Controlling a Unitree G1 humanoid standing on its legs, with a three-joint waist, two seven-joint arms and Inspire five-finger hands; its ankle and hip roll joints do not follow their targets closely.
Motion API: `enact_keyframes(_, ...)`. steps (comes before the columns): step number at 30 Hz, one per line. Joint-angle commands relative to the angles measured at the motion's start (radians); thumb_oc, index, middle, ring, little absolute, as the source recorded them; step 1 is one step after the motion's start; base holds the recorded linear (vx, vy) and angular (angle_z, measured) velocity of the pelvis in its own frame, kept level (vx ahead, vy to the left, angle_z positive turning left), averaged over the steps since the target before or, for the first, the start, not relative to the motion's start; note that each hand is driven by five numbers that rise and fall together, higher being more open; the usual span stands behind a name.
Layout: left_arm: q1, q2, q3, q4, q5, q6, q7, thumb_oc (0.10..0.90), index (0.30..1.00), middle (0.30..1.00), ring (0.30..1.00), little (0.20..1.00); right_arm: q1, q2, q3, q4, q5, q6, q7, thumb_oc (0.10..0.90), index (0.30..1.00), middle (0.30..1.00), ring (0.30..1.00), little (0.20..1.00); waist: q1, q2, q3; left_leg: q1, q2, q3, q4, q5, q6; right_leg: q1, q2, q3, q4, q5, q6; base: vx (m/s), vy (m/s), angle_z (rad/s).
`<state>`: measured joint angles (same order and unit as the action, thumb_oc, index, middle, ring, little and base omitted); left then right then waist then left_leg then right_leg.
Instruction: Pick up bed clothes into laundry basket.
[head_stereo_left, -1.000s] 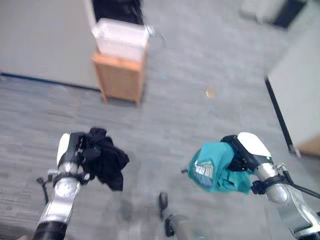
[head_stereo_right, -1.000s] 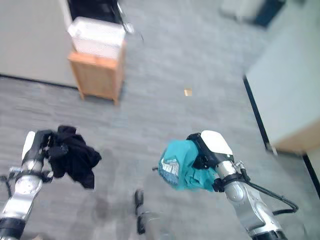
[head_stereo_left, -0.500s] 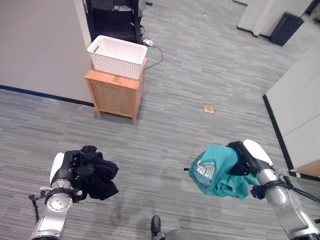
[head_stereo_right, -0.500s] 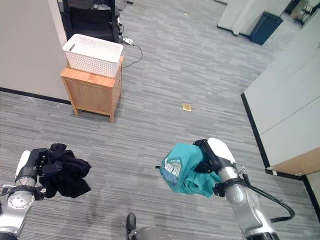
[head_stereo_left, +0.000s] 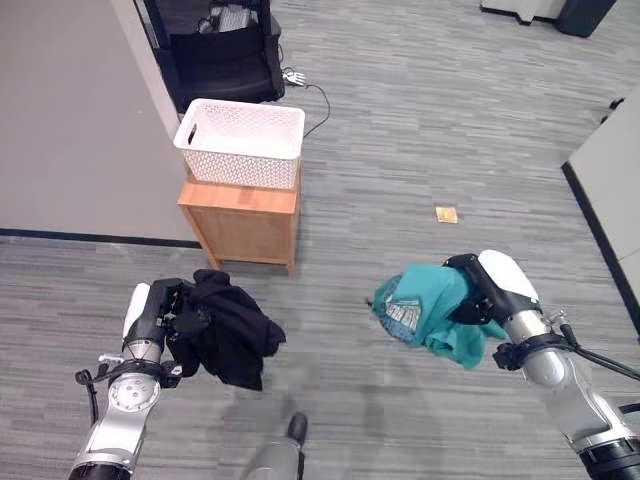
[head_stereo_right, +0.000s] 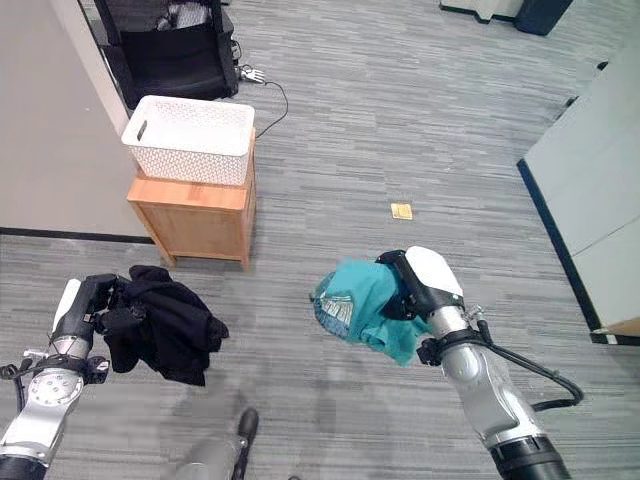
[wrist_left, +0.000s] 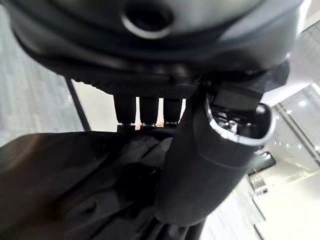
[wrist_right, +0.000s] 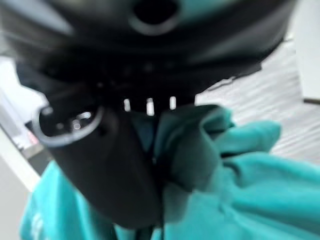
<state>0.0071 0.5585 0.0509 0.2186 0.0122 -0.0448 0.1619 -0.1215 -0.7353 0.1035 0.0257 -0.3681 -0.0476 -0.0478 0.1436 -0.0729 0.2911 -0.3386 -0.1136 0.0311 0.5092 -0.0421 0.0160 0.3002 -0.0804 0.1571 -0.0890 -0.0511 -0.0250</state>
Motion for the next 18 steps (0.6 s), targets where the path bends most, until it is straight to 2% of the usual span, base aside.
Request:
enact_keyframes(1, -0.022, 0.069, 0.050, -0.106, 0.012, -0.113, 0.026, 0.400, 0.300, 0.300, 0.300, 0.300, -0.079, -0.064, -0.098, -0.036, -0.016, -0.040, -0.053, 0.400, 0.300, 0.300, 0.300, 0.300, 0.023, 0.023, -0.163, 0.124, 0.058, -0.053, -0.583, 0.260, -0.051, 0.045, 0.100, 0.025, 0.002, -0.102, 0.073, 0.35, 0.216, -0.12)
enact_keyframes(3, -0.021, 0.063, 0.048, -0.103, 0.014, -0.112, 0.026, 0.400, 0.300, 0.300, 0.300, 0.300, -0.072, -0.050, -0.102, -0.037, -0.042, -0.042, -0.061, 0.400, 0.300, 0.300, 0.300, 0.300, 0.025, 0.006, -0.179, 0.159, 0.060, -0.058, -0.583, 0.245, -0.041, 0.038, 0.068, 0.015, 0.062, -0.089, 0.102, 0.38, 0.180, -0.18)
enact_keyframes(4, -0.029, 0.064, 0.041, -0.097, 0.006, -0.105, 0.024, 0.400, 0.300, 0.300, 0.300, 0.300, -0.077, -0.036, -0.103, -0.050, -0.069, -0.040, -0.062, 0.400, 0.300, 0.300, 0.300, 0.300, 0.020, -0.008, -0.170, 0.208, 0.059, -0.061, -0.575, 0.217, -0.024, -0.032, 0.037, -0.005, 0.259, 0.024, 0.161, 0.28, 0.114, -0.12)
enact_keyframes(5, -0.030, 0.064, 0.041, -0.097, 0.006, -0.105, 0.024, 0.400, 0.300, 0.300, 0.300, 0.300, -0.077, -0.036, -0.102, -0.050, -0.069, -0.039, -0.062, 0.400, 0.300, 0.300, 0.300, 0.300, 0.021, -0.008, -0.173, 0.208, 0.060, -0.060, -0.578, 0.215, -0.024, -0.034, 0.038, -0.004, 0.262, 0.022, 0.160, 0.28, 0.141, -0.21)
enact_keyframes(6, -0.039, 0.067, 0.027, -0.084, 0.000, -0.102, 0.027, 0.400, 0.300, 0.300, 0.300, 0.300, -0.121, -0.037, -0.083, -0.065, -0.079, -0.045, -0.074, 0.400, 0.300, 0.300, 0.300, 0.300, 0.000, 0.012, -0.148, 0.268, 0.084, -0.081, -0.587, 0.194, -0.012, -0.141, 0.039, -0.020, 0.460, 0.150, 0.201, 0.10, 0.063, -0.05)
enact_keyframes(7, -0.040, 0.065, 0.029, -0.083, 0.000, -0.103, 0.027, 0.400, 0.300, 0.300, 0.300, 0.300, -0.125, -0.038, -0.081, -0.064, -0.079, -0.045, -0.075, 0.400, 0.300, 0.300, 0.300, 0.300, -0.001, 0.014, -0.148, 0.264, 0.086, -0.081, -0.585, 0.194, -0.013, -0.152, 0.042, -0.019, 0.476, 0.145, 0.200, 0.27, 0.173, 0.00)
enact_keyframes(8, -0.049, 0.070, 0.019, -0.084, -0.003, -0.104, 0.033, 0.400, 0.300, 0.300, 0.300, 0.300, -0.181, -0.052, -0.073, -0.089, -0.090, -0.053, -0.091, 0.400, 0.300, 0.300, 0.300, 0.300, -0.018, 0.041, -0.137, 0.323, 0.121, -0.092, -0.597, 0.150, -0.009, -0.248, 0.015, -0.091, 0.568, 0.117, 0.189, 0.17, 0.093, 0.15)
enact_keyframes(9, -0.050, 0.069, 0.021, -0.083, -0.003, -0.105, 0.034, 0.400, 0.300, 0.300, 0.300, 0.300, -0.184, -0.053, -0.071, -0.089, -0.090, -0.053, -0.090, 0.400, 0.300, 0.300, 0.300, 0.300, -0.024, 0.038, -0.135, 0.325, 0.117, -0.096, -0.596, 0.146, -0.009, -0.250, 0.011, -0.096, 0.580, 0.105, 0.187, 0.25, 0.104, 0.10)
enact_keyframes(11, -0.051, 0.072, 0.021, -0.088, -0.015, -0.112, 0.040, 0.400, 0.300, 0.300, 0.300, 0.300, -0.245, -0.071, -0.060, -0.118, -0.092, -0.059, -0.102, 0.400, 0.300, 0.300, 0.300, 0.300, -0.027, 0.047, -0.130, 0.351, 0.134, -0.100, -0.597, 0.119, -0.013, -0.304, -0.027, -0.169, 0.511, 0.045, 0.167, 0.19, -0.006, 0.06)
enact_keyframes(12, -0.051, 0.070, 0.019, -0.089, -0.021, -0.117, 0.040, 0.400, 0.300, 0.300, 0.300, 0.300, -0.289, -0.086, -0.045, -0.115, -0.083, -0.059, -0.107, 0.400, 0.300, 0.300, 0.300, 0.300, -0.041, 0.045, -0.128, 0.367, 0.135, -0.113, -0.597, 0.100, -0.018, -0.315, -0.026, -0.192, 0.446, 0.015, 0.157, 0.38, -0.090, -0.05)
enact_keyframes(13, -0.051, 0.071, 0.005, -0.087, -0.031, -0.119, 0.040, 0.400, 0.300, 0.300, 0.300, 0.300, -0.348, -0.097, -0.026, -0.115, -0.059, -0.056, -0.121, 0.400, 0.300, 0.300, 0.300, 0.300, -0.049, 0.029, -0.128, 0.383, 0.124, -0.133, -0.597, 0.081, -0.020, -0.335, -0.003, -0.177, 0.290, -0.005, 0.154, 0.33, -0.097, 0.14)
enact_keyframes(14, -0.051, 0.071, 0.007, -0.085, -0.031, -0.119, 0.040, 0.400, 0.300, 0.300, 0.300, 0.300, -0.355, -0.098, -0.020, -0.110, -0.057, -0.056, -0.122, 0.400, 0.300, 0.300, 0.300, 0.300, -0.054, 0.031, -0.127, 0.386, 0.125, -0.136, -0.597, 0.077, -0.020, -0.323, -0.001, -0.180, 0.273, -0.002, 0.154, 0.33, -0.105, 0.19)
enact_keyframes(16, -0.060, 0.070, -0.008, -0.071, -0.044, -0.125, 0.044, 0.400, 0.300, 0.300, 0.300, 0.300, -0.420, -0.120, 0.011, -0.099, -0.045, -0.052, -0.139, 0.400, 0.300, 0.300, 0.300, 0.300, -0.071, 0.022, -0.120, 0.410, 0.120, -0.177, -0.597, 0.052, -0.020, -0.363, 0.020, -0.120, 0.113, 0.040, 0.163, 0.30, -0.081, 0.46)
enact_keyframes(18, -0.073, 0.071, -0.019, -0.057, -0.048, -0.129, 0.048, 0.400, 0.300, 0.300, 0.300, 0.300, -0.474, -0.151, 0.042, -0.092, -0.043, -0.049, -0.138, 0.400, 0.300, 0.300, 0.300, 0.300, -0.082, 0.021, -0.112, 0.433, 0.125, -0.216, -0.597, 0.034, -0.020, -0.407, 0.035, -0.054, 0.037, 0.087, 0.180, 0.31, -0.096, 0.83)
